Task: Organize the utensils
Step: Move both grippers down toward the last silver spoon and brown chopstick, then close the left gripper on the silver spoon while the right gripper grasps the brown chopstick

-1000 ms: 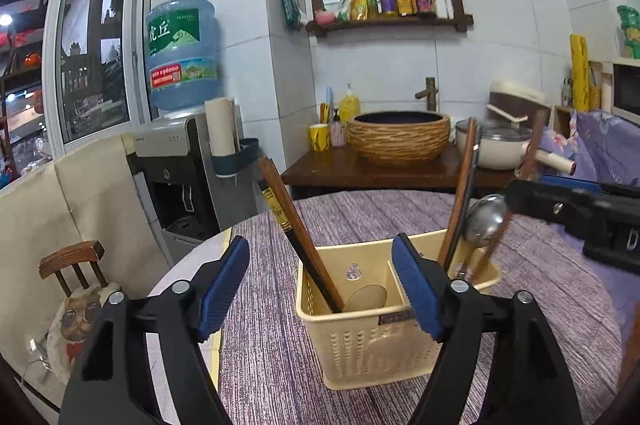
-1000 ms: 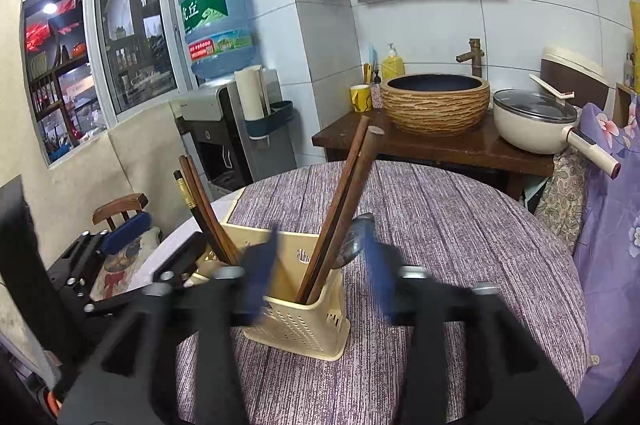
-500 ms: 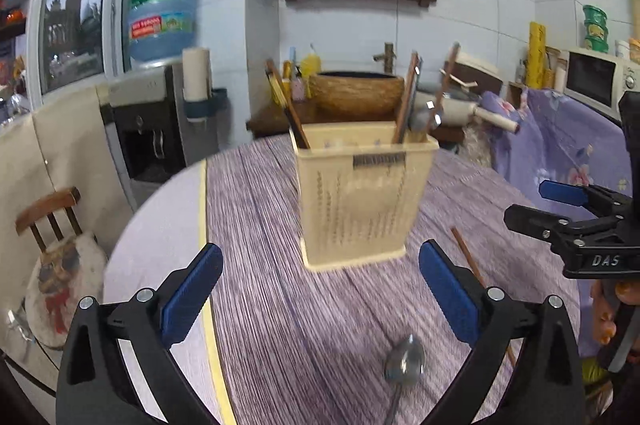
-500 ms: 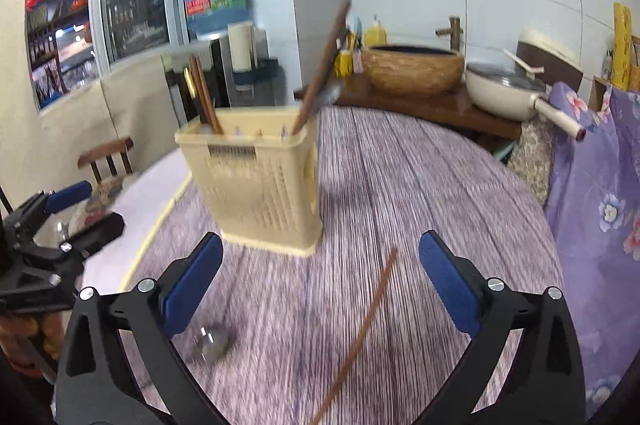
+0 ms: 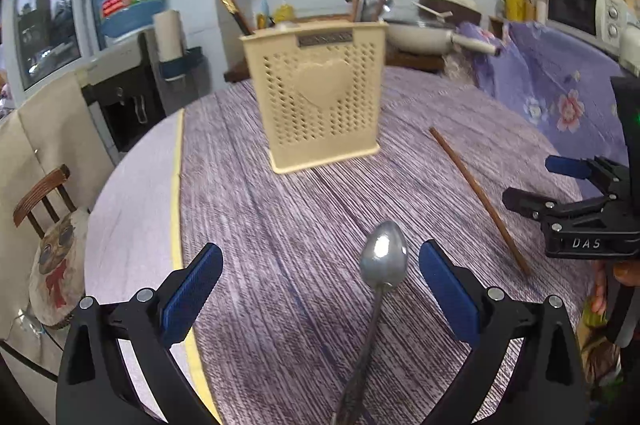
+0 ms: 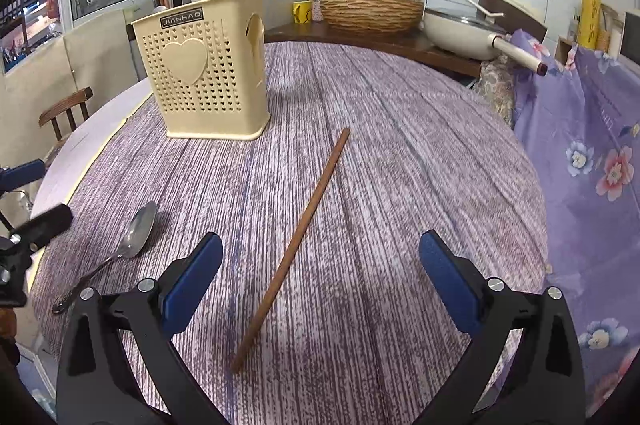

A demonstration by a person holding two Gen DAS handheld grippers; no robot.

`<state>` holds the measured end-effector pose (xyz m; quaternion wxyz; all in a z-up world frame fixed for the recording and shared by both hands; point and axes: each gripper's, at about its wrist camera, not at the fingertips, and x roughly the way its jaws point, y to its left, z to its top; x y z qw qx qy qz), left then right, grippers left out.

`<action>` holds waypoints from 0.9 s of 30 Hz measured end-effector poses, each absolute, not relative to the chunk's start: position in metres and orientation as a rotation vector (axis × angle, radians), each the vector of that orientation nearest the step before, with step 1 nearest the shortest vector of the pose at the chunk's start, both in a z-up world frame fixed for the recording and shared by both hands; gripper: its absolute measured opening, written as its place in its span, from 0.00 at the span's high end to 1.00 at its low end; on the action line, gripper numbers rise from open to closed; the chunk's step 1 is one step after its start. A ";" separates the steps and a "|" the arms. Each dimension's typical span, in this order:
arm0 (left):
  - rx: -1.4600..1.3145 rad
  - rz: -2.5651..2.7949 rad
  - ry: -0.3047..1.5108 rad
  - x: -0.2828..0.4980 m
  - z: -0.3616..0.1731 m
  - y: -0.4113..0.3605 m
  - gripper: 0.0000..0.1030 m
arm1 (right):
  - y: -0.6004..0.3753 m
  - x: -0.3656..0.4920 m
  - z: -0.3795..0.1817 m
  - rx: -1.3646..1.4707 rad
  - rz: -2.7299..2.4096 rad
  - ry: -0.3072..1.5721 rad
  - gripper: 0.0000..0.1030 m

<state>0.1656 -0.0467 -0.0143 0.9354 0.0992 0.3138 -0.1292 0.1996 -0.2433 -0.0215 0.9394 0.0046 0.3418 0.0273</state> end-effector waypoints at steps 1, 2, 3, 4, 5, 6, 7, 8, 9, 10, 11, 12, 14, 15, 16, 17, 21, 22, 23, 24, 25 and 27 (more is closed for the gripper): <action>0.206 -0.277 0.651 0.166 -0.017 -0.049 0.05 | -0.246 0.198 -0.023 0.025 0.057 0.702 0.06; 0.208 -0.292 0.663 0.167 -0.019 -0.052 0.05 | -0.249 0.197 -0.025 0.037 0.057 0.707 0.06; 0.213 -0.304 0.675 0.167 -0.021 -0.055 0.05 | -0.250 0.197 -0.026 0.043 0.058 0.712 0.06; 0.220 -0.315 0.688 0.169 -0.024 -0.058 0.05 | -0.252 0.197 -0.027 0.049 0.060 0.721 0.06; 0.231 -0.324 0.700 0.170 -0.028 -0.062 0.07 | -0.254 0.196 -0.029 0.052 0.060 0.730 0.06; 0.241 -0.331 0.709 0.172 -0.030 -0.065 0.11 | -0.255 0.196 -0.030 0.054 0.057 0.734 0.06; 0.253 -0.340 0.722 0.175 -0.034 -0.068 0.13 | -0.257 0.194 -0.031 0.058 0.054 0.737 0.06; 0.259 -0.349 0.739 0.178 -0.037 -0.070 0.18 | -0.258 0.194 -0.031 0.064 0.056 0.741 0.06; 0.259 -0.358 0.755 0.182 -0.040 -0.072 0.23 | -0.259 0.193 -0.031 0.068 0.058 0.744 0.06; 0.256 -0.366 0.770 0.186 -0.042 -0.073 0.25 | -0.260 0.193 -0.031 0.073 0.061 0.748 0.06; 0.253 -0.374 0.785 0.189 -0.045 -0.074 0.27 | -0.261 0.192 -0.032 0.076 0.061 0.751 0.06; 0.252 -0.375 0.794 0.192 -0.046 -0.075 0.30 | -0.262 0.192 -0.032 0.076 0.058 0.752 0.06; 0.257 -0.373 0.813 0.197 -0.051 -0.077 0.34 | -0.262 0.191 -0.031 0.075 0.057 0.756 0.06; 0.258 -0.378 0.823 0.199 -0.053 -0.078 0.37 | -0.262 0.192 -0.031 0.075 0.057 0.759 0.06; 0.257 -0.384 0.830 0.201 -0.054 -0.079 0.39 | -0.262 0.192 -0.032 0.077 0.059 0.764 0.06; 0.255 -0.388 0.837 0.202 -0.054 -0.080 0.43 | -0.263 0.192 -0.032 0.082 0.062 0.766 0.06; 0.237 -0.394 0.851 0.205 -0.057 -0.081 0.55 | -0.261 0.195 -0.032 0.091 0.066 0.772 0.06; 0.231 -0.394 0.853 0.206 -0.056 -0.081 0.55 | -0.261 0.196 -0.033 0.090 0.066 0.776 0.06; 0.230 -0.391 0.855 0.206 -0.056 -0.081 0.58 | -0.260 0.198 -0.033 0.088 0.066 0.782 0.06; 0.231 -0.388 0.856 0.207 -0.055 -0.082 0.62 | -0.259 0.200 -0.033 0.087 0.067 0.788 0.06; 0.229 -0.386 0.857 0.208 -0.055 -0.081 0.63 | -0.258 0.201 -0.033 0.088 0.066 0.794 0.06; 0.217 -0.381 0.863 0.210 -0.054 -0.080 0.64 | -0.256 0.208 -0.033 0.092 0.076 0.809 0.06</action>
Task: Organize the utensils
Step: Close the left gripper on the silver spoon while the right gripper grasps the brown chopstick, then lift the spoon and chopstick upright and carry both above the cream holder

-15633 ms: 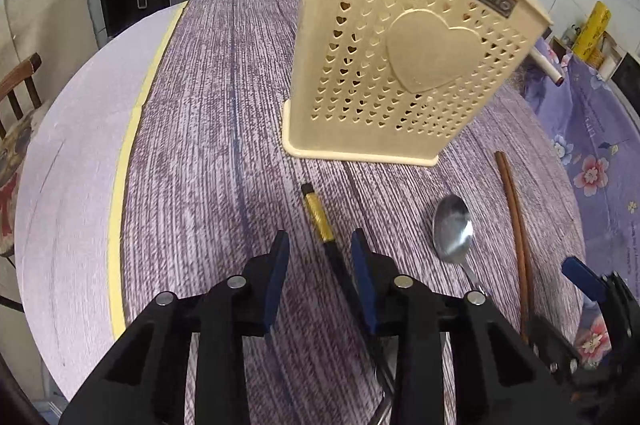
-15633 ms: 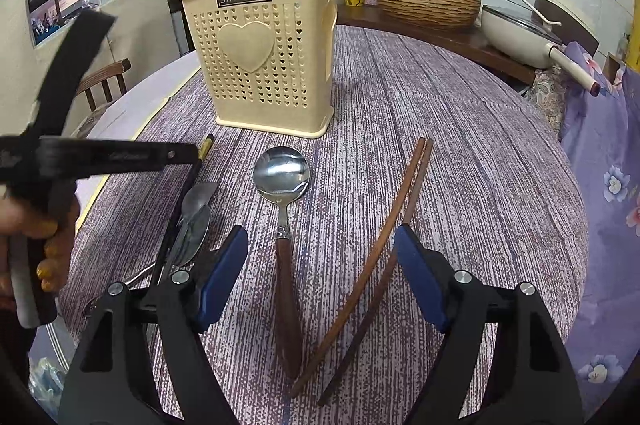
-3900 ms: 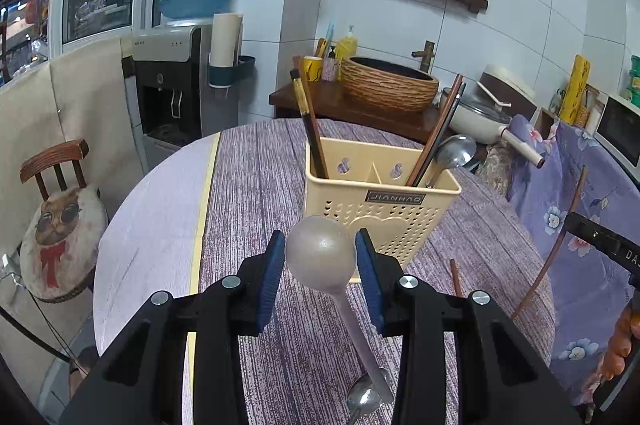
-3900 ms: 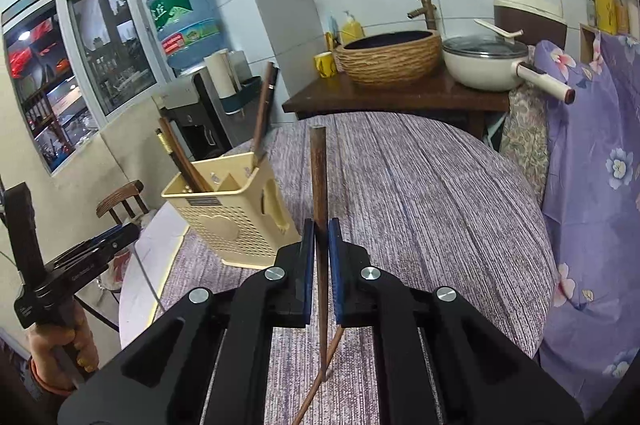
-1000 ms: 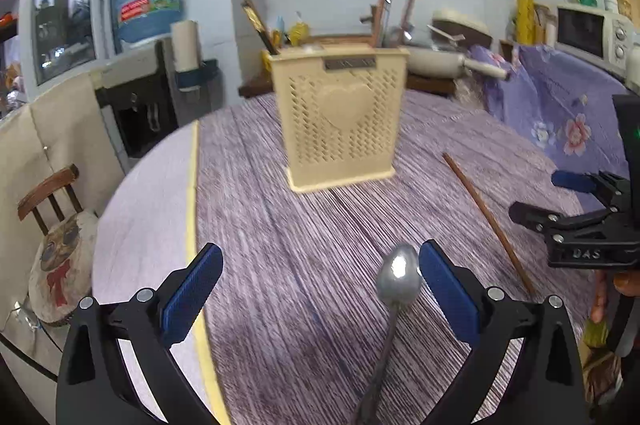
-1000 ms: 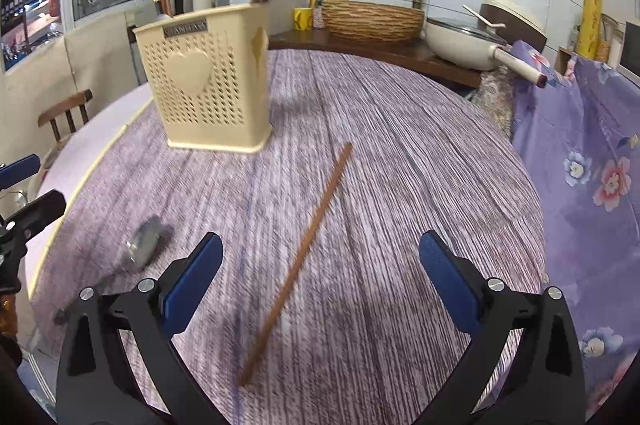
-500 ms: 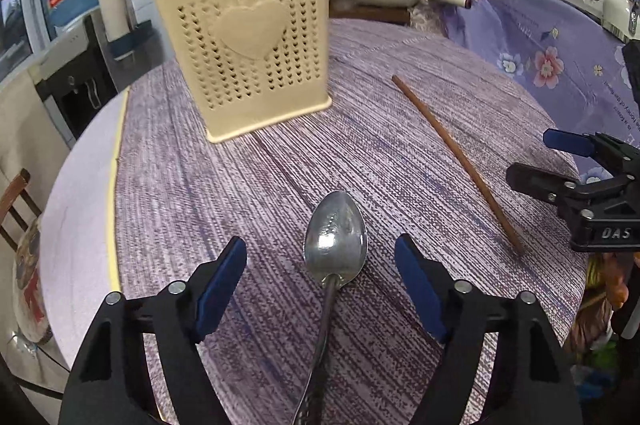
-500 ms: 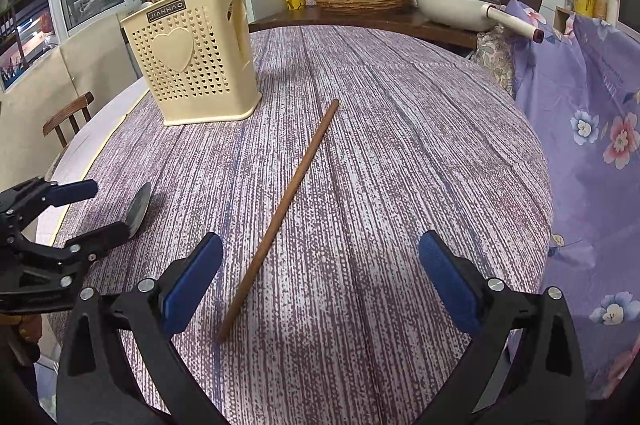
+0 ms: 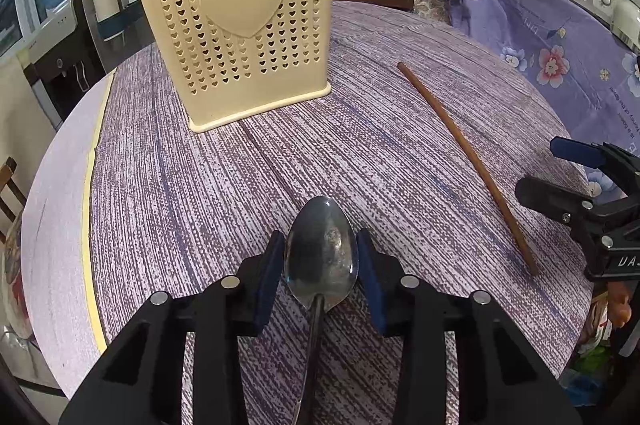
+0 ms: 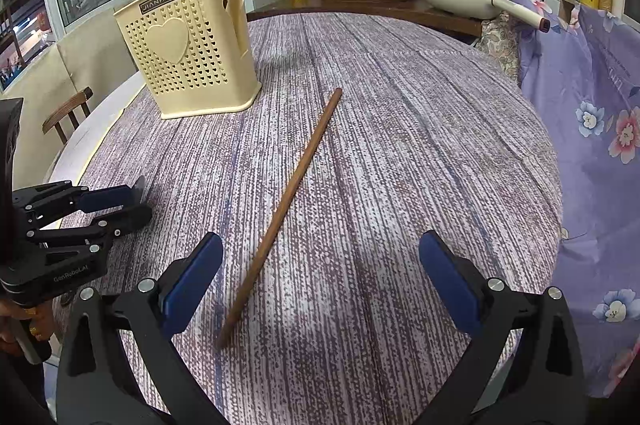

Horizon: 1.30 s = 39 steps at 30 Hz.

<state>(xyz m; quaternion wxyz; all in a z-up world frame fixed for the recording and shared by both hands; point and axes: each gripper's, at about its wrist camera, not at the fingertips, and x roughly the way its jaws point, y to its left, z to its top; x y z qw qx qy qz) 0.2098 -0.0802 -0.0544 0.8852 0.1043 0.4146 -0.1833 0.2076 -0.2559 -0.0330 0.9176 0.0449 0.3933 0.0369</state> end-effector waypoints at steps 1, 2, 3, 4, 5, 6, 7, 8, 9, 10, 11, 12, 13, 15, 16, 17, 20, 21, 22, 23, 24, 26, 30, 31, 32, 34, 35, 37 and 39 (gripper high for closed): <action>0.209 -0.376 0.864 0.211 -0.054 -0.079 0.64 | -0.255 0.211 -0.033 0.092 0.077 0.814 0.06; 0.202 -0.368 0.864 0.212 -0.053 -0.078 0.64 | -0.254 0.214 -0.032 0.091 0.074 0.818 0.06; 0.196 -0.361 0.864 0.214 -0.052 -0.077 0.64 | -0.253 0.221 -0.030 0.086 0.070 0.829 0.06; 0.193 -0.354 0.865 0.216 -0.051 -0.076 0.64 | -0.252 0.225 -0.029 0.081 0.073 0.834 0.07; 0.193 -0.349 0.867 0.217 -0.051 -0.075 0.64 | -0.251 0.231 -0.028 0.075 0.076 0.841 0.09; 0.193 -0.339 0.868 0.219 -0.050 -0.074 0.64 | -0.249 0.239 -0.026 0.069 0.077 0.846 0.15; 0.192 -0.323 0.869 0.221 -0.050 -0.073 0.64 | -0.248 0.247 -0.025 0.063 0.078 0.861 0.18; 0.188 -0.305 0.872 0.224 -0.050 -0.071 0.64 | -0.247 0.257 -0.025 0.062 0.081 0.881 0.24; 0.182 -0.292 0.874 0.226 -0.049 -0.069 0.64 | -0.247 0.266 -0.026 0.066 0.080 0.895 0.31; 0.175 -0.279 0.876 0.227 -0.049 -0.066 0.64 | -0.248 0.273 -0.026 0.068 0.072 0.905 0.35; 0.166 -0.268 0.879 0.229 -0.049 -0.064 0.64 | -0.249 0.280 -0.027 0.069 0.064 0.913 0.41; 0.161 -0.259 0.880 0.231 -0.049 -0.062 0.64 | -0.250 0.289 -0.029 0.075 0.056 0.926 0.44; 0.159 -0.249 0.883 0.233 -0.049 -0.060 0.64 | -0.251 0.298 -0.031 0.085 0.046 0.941 0.45; 0.159 -0.235 0.885 0.237 -0.048 -0.059 0.64 | -0.252 0.311 -0.035 0.093 0.022 0.957 0.51; 0.159 -0.230 0.885 0.237 -0.047 -0.058 0.64 | -0.253 0.318 -0.038 0.096 0.013 0.965 0.54; 0.157 -0.226 0.885 0.238 -0.047 -0.058 0.64 | -0.252 0.322 -0.039 0.106 0.015 0.972 0.54; 0.152 -0.217 0.885 0.240 -0.047 -0.057 0.64 | -0.251 0.336 -0.040 0.113 -0.004 0.973 0.58; 0.152 -0.215 0.885 0.240 -0.047 -0.057 0.64 | -0.250 0.339 -0.041 0.106 -0.010 0.972 0.59; 0.151 -0.213 0.885 0.241 -0.048 -0.057 0.64 | -0.249 0.342 -0.041 0.097 -0.021 0.970 0.60; 0.151 -0.210 0.885 0.241 -0.048 -0.057 0.64 | -0.247 0.344 -0.042 0.093 -0.029 0.966 0.61; 0.150 -0.207 0.884 0.241 -0.049 -0.056 0.64 | -0.245 0.345 -0.042 0.089 -0.032 0.963 0.63; 0.153 -0.205 0.887 0.240 -0.051 -0.057 0.64 | -0.243 0.349 -0.042 0.080 -0.047 0.951 0.69; 0.154 -0.197 0.886 0.241 -0.050 -0.058 0.62 | -0.243 0.353 -0.043 0.072 -0.077 0.935 0.83; 0.156 -0.194 0.887 0.241 -0.050 -0.058 0.61 | -0.243 0.354 -0.043 0.073 -0.082 0.934 0.84; 0.160 -0.189 0.886 0.241 -0.050 -0.059 0.60 | -0.244 0.355 -0.043 0.074 -0.082 0.935 0.86; 0.168 -0.179 0.882 0.240 -0.049 -0.060 0.59 | -0.245 0.352 -0.043 0.081 -0.077 0.934 0.90; 0.169 -0.177 0.878 0.240 -0.047 -0.061 0.59 | -0.246 0.352 -0.043 0.089 -0.072 0.934 0.91; 0.167 -0.177 0.872 0.240 -0.044 -0.063 0.59 | -0.249 0.354 -0.043 0.105 -0.064 0.935 0.91; 0.166 -0.180 0.870 0.240 -0.042 -0.063 0.61 | -0.251 0.354 -0.042 0.126 -0.055 0.935 0.92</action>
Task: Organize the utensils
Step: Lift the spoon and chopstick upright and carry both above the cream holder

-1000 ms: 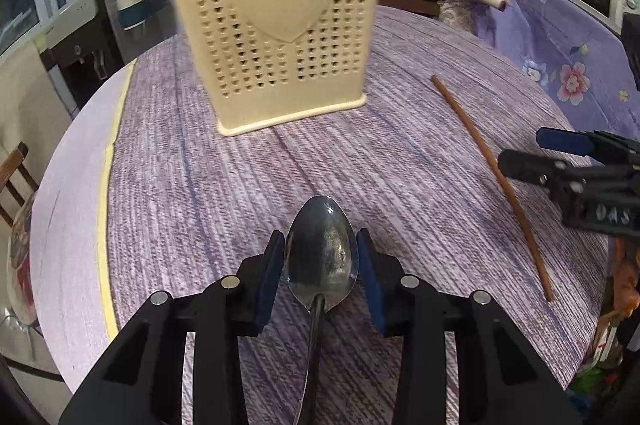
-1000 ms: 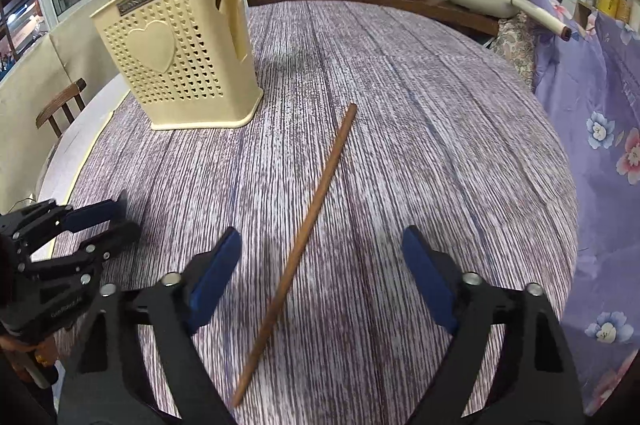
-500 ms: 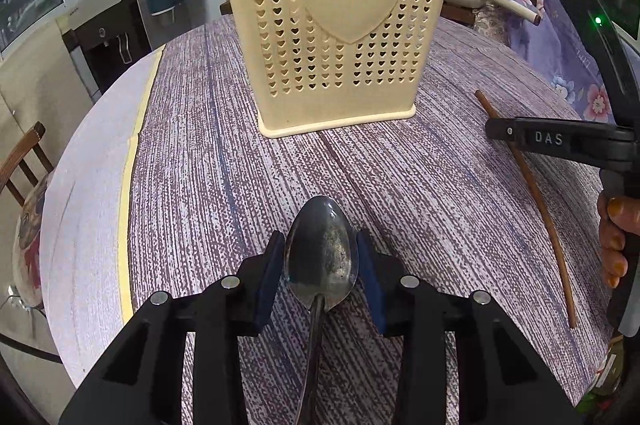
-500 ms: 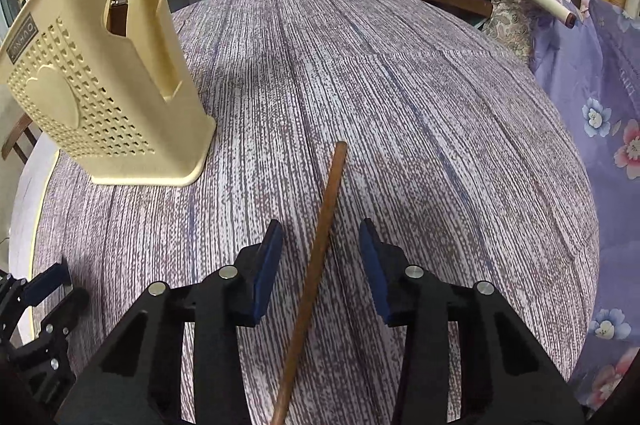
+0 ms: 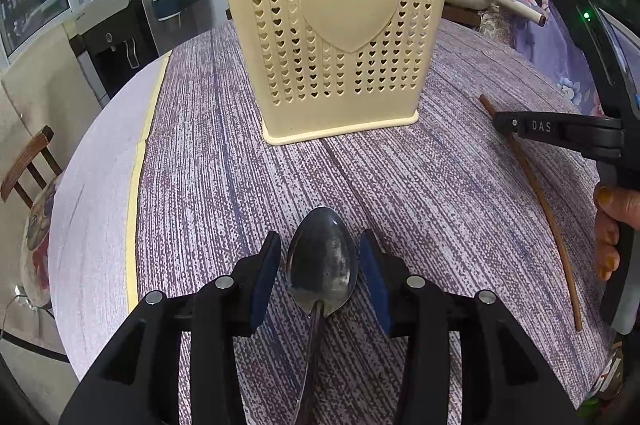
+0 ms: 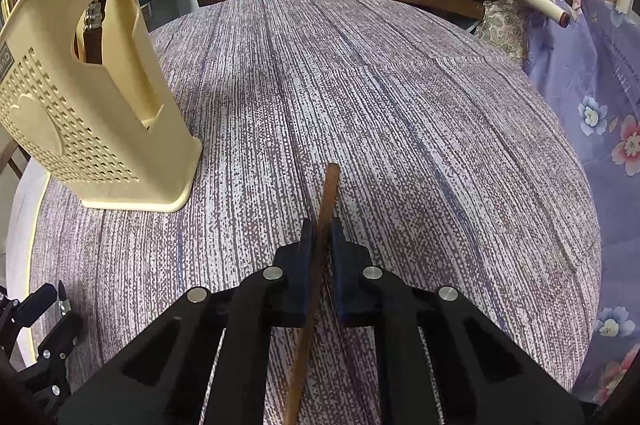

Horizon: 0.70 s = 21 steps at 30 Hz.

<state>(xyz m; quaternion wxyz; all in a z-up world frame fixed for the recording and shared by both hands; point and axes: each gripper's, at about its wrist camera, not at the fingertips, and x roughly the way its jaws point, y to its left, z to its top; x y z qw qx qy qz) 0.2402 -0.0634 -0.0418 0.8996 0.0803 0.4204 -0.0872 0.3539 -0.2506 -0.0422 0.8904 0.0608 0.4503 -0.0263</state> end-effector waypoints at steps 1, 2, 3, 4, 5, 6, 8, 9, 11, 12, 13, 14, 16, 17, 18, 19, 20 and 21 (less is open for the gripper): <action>0.169 -0.180 0.868 0.240 -0.041 -0.064 0.65 | -0.251 0.353 -0.042 0.138 -0.048 0.934 0.92; 0.168 -0.179 0.867 0.241 -0.040 -0.065 0.71 | -0.251 0.353 -0.042 0.150 -0.040 0.933 0.92; 0.163 -0.179 0.866 0.241 -0.038 -0.065 0.74 | -0.251 0.352 -0.042 0.158 -0.034 0.931 0.92; 0.158 -0.180 0.865 0.241 -0.037 -0.066 0.74 | -0.251 0.352 -0.041 0.165 -0.028 0.927 0.92; 0.159 -0.181 0.863 0.242 -0.036 -0.066 0.75 | -0.252 0.350 -0.040 0.172 -0.024 0.922 0.92; 0.161 -0.181 0.860 0.241 -0.035 -0.067 0.76 | -0.252 0.349 -0.038 0.177 -0.020 0.917 0.92; 0.165 -0.182 0.858 0.241 -0.034 -0.068 0.78 | -0.252 0.346 -0.033 0.183 -0.007 0.903 0.92; 0.165 -0.184 0.861 0.242 -0.035 -0.069 0.78 | -0.253 0.344 -0.030 0.183 -0.003 0.897 0.92; 0.160 -0.174 0.858 0.242 -0.034 -0.067 0.78 | -0.253 0.343 -0.026 0.186 0.001 0.889 0.92; 0.152 -0.166 0.847 0.241 -0.033 -0.065 0.77 | -0.254 0.342 -0.024 0.189 0.004 0.888 0.92; 0.148 -0.160 0.841 0.240 -0.032 -0.064 0.75 | -0.255 0.342 -0.024 0.189 0.005 0.886 0.92; 0.150 -0.161 0.838 0.239 -0.031 -0.062 0.67 | -0.255 0.342 -0.023 0.189 0.005 0.884 0.92; 0.164 -0.161 0.826 0.236 -0.030 -0.063 0.53 | -0.257 0.341 -0.024 0.193 0.007 0.884 0.92; 0.170 -0.158 0.819 0.234 -0.030 -0.063 0.45 | -0.257 0.341 -0.025 0.197 0.010 0.886 0.92; 0.172 -0.156 0.815 0.233 -0.029 -0.062 0.41 | -0.257 0.341 -0.026 0.200 0.012 0.889 0.92; 0.175 -0.155 0.813 0.232 -0.029 -0.062 0.39 | -0.257 0.341 -0.027 0.202 0.012 0.890 0.92; 0.184 -0.154 0.817 0.233 -0.031 -0.063 0.37 | -0.257 0.340 -0.027 0.200 0.011 0.890 0.92; 0.194 -0.154 0.824 0.234 -0.032 -0.064 0.33 | -0.257 0.340 -0.028 0.198 0.011 0.890 0.92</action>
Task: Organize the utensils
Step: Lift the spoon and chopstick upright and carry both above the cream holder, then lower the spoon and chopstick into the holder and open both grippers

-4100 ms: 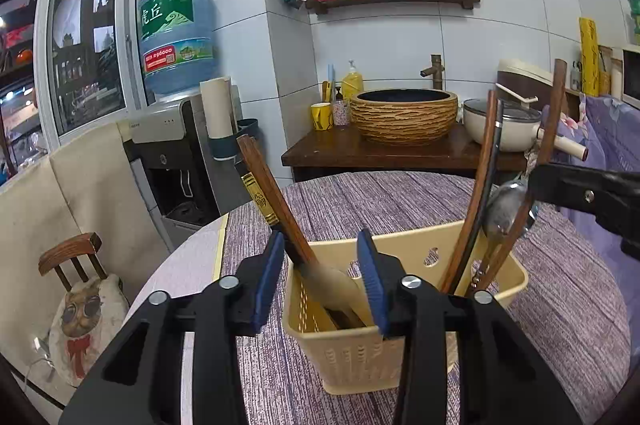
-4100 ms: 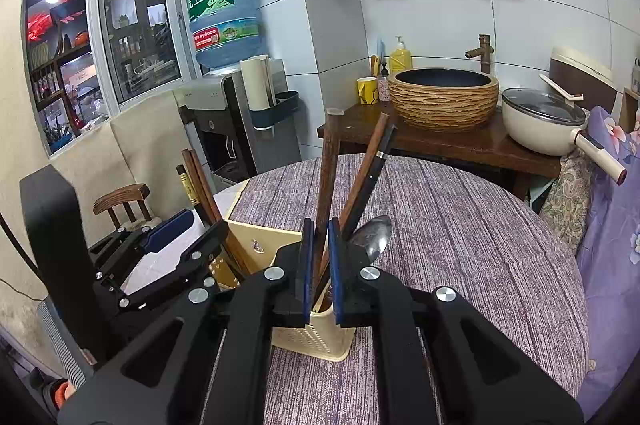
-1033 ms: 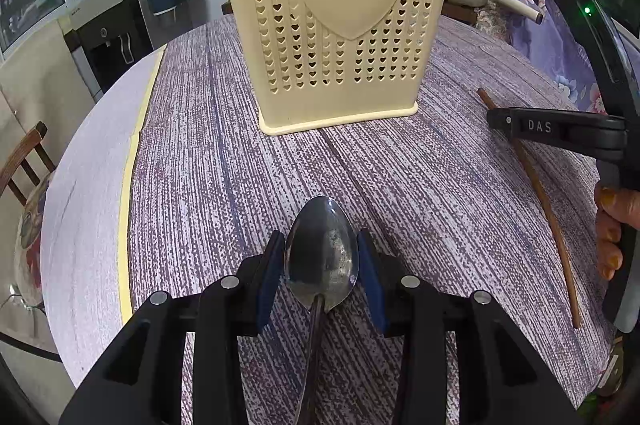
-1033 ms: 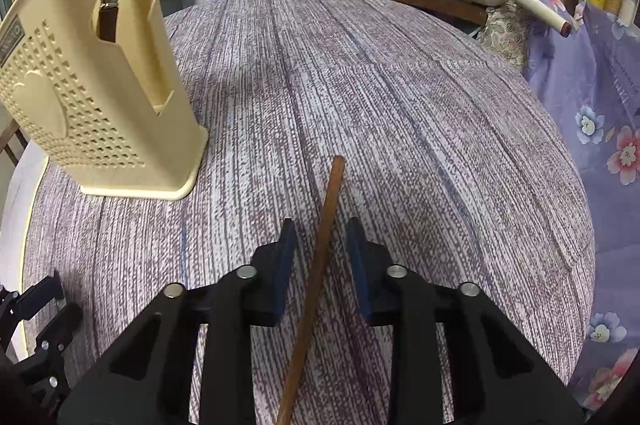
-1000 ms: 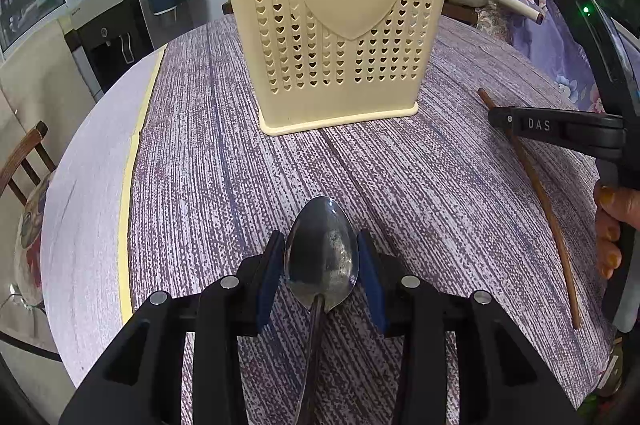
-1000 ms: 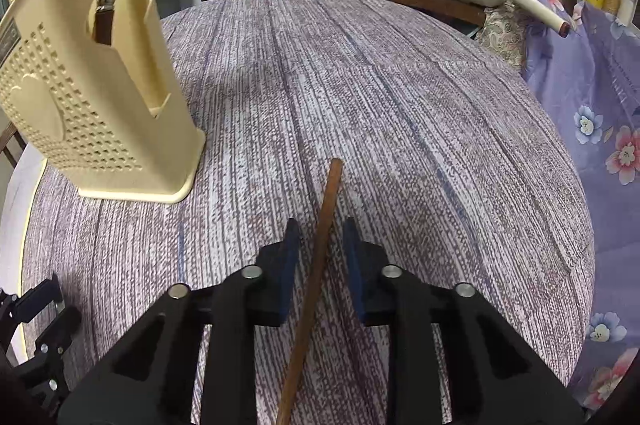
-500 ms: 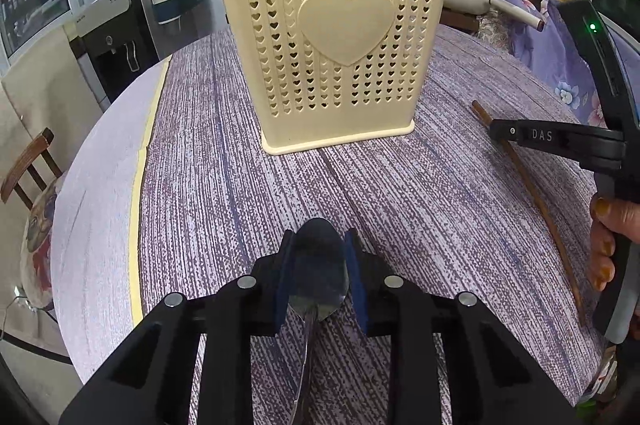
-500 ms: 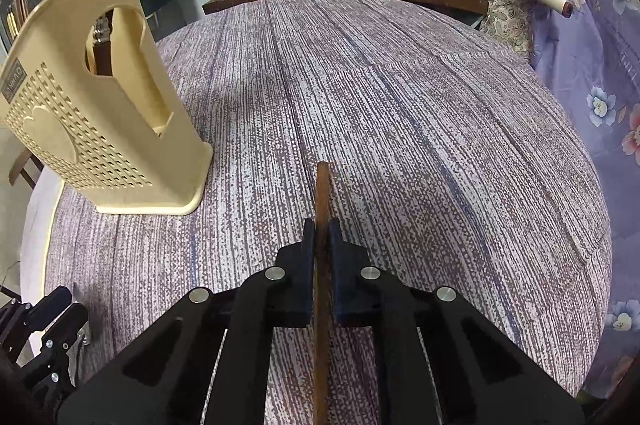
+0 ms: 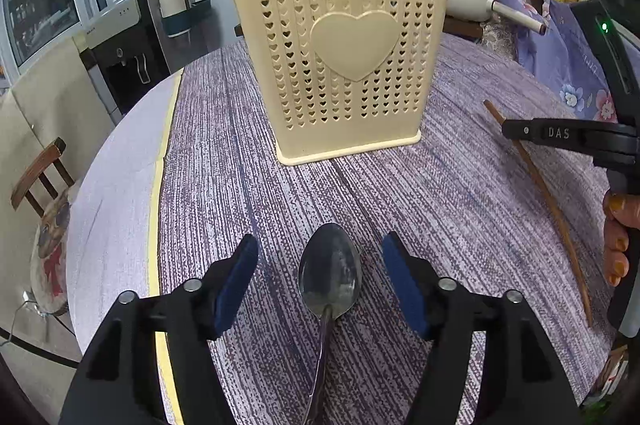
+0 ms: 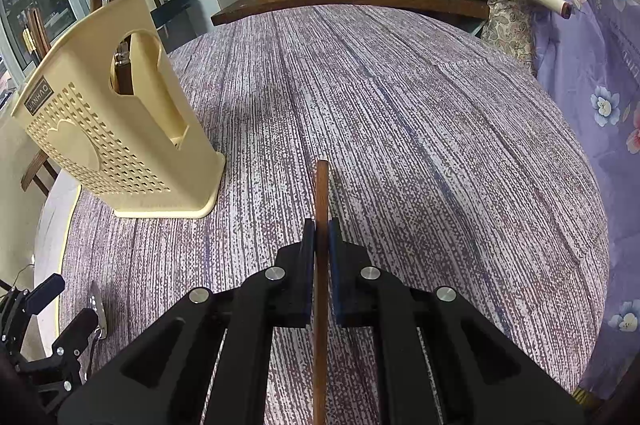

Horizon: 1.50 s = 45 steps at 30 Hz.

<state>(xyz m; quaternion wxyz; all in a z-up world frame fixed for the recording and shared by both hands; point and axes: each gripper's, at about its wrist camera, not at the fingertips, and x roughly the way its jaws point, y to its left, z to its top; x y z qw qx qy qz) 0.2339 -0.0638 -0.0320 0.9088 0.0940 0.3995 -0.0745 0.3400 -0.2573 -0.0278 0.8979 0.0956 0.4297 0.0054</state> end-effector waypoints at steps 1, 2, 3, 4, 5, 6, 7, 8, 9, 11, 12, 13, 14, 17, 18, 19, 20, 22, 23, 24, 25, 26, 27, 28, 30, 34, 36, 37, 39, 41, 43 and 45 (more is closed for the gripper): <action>0.209 -0.153 0.837 0.236 -0.035 -0.065 0.32 | -0.256 0.340 -0.028 0.197 0.013 0.891 0.92; 0.220 -0.150 0.848 0.237 -0.039 -0.066 0.32 | -0.256 0.339 -0.028 0.198 0.017 0.892 0.92; 0.220 -0.149 0.853 0.239 -0.041 -0.066 0.32 | -0.255 0.339 -0.027 0.196 0.018 0.890 0.92; 0.214 -0.157 0.860 0.240 -0.043 -0.066 0.32 | -0.254 0.338 -0.026 0.194 0.019 0.888 0.92; 0.209 -0.163 0.866 0.241 -0.044 -0.066 0.34 | -0.254 0.337 -0.026 0.193 0.019 0.886 0.92; 0.205 -0.166 0.871 0.242 -0.045 -0.066 0.41 | -0.255 0.337 -0.026 0.192 0.019 0.886 0.92; 0.205 -0.165 0.877 0.243 -0.046 -0.067 0.44 | -0.255 0.337 -0.025 0.191 0.020 0.886 0.92; 0.205 -0.164 0.882 0.245 -0.047 -0.068 0.48 | -0.255 0.337 -0.025 0.191 0.020 0.886 0.92; 0.203 -0.165 0.885 0.246 -0.047 -0.069 0.52 | -0.255 0.337 -0.025 0.191 0.022 0.885 0.92; 0.200 -0.163 0.892 0.248 -0.049 -0.070 0.59 | -0.254 0.336 -0.024 0.188 0.023 0.885 0.92; 0.195 -0.162 0.891 0.248 -0.049 -0.070 0.64 | -0.254 0.336 -0.024 0.188 0.023 0.885 0.92; 0.188 -0.161 0.893 0.249 -0.049 -0.069 0.65 | -0.254 0.336 -0.024 0.189 0.024 0.885 0.92; 0.180 -0.159 0.894 0.249 -0.049 -0.068 0.65 | -0.253 0.336 -0.024 0.189 0.025 0.885 0.92; 0.157 -0.161 0.879 0.248 -0.044 -0.067 0.65 | -0.254 0.335 -0.022 0.191 0.030 0.880 0.92; 0.150 -0.163 0.872 0.247 -0.041 -0.066 0.65 | -0.254 0.334 -0.021 0.192 0.032 0.877 0.92; 0.142 -0.166 0.864 0.246 -0.038 -0.065 0.65 | -0.255 0.333 -0.019 0.196 0.035 0.870 0.92; 0.128 -0.170 0.852 0.245 -0.033 -0.064 0.65 | -0.254 0.331 -0.016 0.201 0.041 0.862 0.92; 0.104 -0.174 0.833 0.243 -0.025 -0.061 0.65 | -0.253 0.327 -0.009 0.204 0.055 0.843 0.92; 0.095 -0.177 0.822 0.242 -0.020 -0.060 0.65 | -0.252 0.324 -0.005 0.202 0.062 0.831 0.92; 0.087 -0.180 0.810 0.241 -0.015 -0.060 0.65 | -0.250 0.321 0.000 0.198 0.068 0.818 0.92; 0.079 -0.185 0.797 0.240 -0.011 -0.059 0.65 | -0.249 0.318 0.005 0.197 0.076 0.805 0.92; 0.067 -0.190 0.781 0.239 -0.004 -0.057 0.65 | -0.249 0.314 0.011 0.200 0.087 0.790 0.92; 0.057 -0.194 0.770 0.238 0.001 -0.057 0.65 | -0.249 0.311 0.016 0.204 0.097 0.779 0.92; 0.044 -0.198 0.755 0.237 0.007 -0.056 0.65 | -0.249 0.306 0.022 0.209 0.109 0.762 0.92; 0.031 -0.204 0.729 0.235 0.017 -0.055 0.65 | -0.248 0.297 0.036 0.209 0.126 0.728 0.92; 0.022 -0.207 0.681 0.230 0.034 -0.054 0.65 | -0.247 0.282 0.058 0.204 0.159 0.674 0.92; 0.018 -0.209 0.664 0.228 0.041 -0.052 0.65 | -0.248 0.274 0.069 0.199 0.179 0.653 0.92; 0.017 -0.213 0.655 0.227 0.045 -0.052 0.65 | -0.249 0.270 0.074 0.196 0.189 0.644 0.92; 0.017 -0.214 0.635 0.224 0.052 -0.052 0.65 | -0.246 0.262 0.085 0.175 0.206 0.621 0.92; 0.023 -0.210 0.622 0.222 0.057 -0.052 0.65 | -0.244 0.255 0.093 0.164 0.227 0.611 0.92; 0.025 -0.211 0.621 0.223 0.058 -0.051 0.65 | -0.242 0.250 0.099 0.151 0.243 0.605 0.93; 0.026 -0.211 0.624 0.224 0.057 -0.050 0.65 | -0.239 0.245 0.105 0.128 0.255 0.597 0.93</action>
